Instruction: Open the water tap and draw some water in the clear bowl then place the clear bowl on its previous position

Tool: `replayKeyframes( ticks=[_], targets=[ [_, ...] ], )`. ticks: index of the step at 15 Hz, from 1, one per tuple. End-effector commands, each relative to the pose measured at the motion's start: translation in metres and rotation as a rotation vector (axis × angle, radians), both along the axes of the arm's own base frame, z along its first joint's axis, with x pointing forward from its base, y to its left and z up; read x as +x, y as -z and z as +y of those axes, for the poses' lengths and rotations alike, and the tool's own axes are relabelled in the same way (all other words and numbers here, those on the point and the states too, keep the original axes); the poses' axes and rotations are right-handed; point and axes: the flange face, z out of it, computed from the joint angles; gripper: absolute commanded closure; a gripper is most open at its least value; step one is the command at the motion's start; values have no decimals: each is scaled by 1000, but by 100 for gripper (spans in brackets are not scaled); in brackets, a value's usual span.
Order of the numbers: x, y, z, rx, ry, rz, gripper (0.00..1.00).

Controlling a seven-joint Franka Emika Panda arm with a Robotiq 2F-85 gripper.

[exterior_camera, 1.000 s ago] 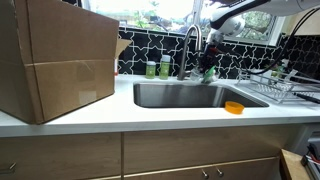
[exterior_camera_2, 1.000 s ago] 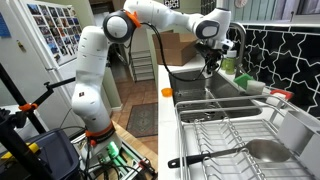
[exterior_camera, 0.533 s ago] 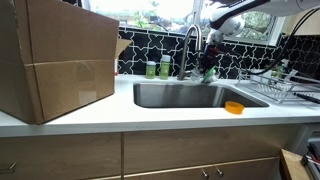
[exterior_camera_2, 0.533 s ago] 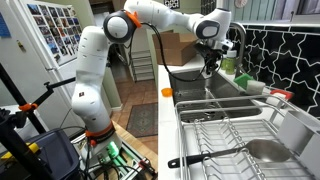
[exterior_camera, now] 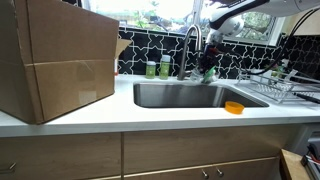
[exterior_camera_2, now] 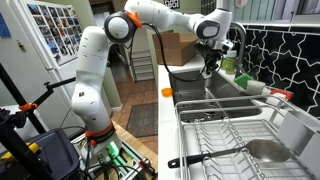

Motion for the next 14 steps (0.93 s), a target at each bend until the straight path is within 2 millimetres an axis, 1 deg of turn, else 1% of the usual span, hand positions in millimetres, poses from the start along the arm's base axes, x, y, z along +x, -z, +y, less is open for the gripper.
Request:
replayKeyframes(
  ticks=[1,6,8,10,14],
  targets=[
    [0,1,-3,34,14,3,97],
    [-4,1,-3,35,15,7,97],
    [-11,10,-5,38,13,58,97],
    [-21,21,-6,49,4,111,97],
    [-54,40,-8,22,-25,245,97]
  ],
)
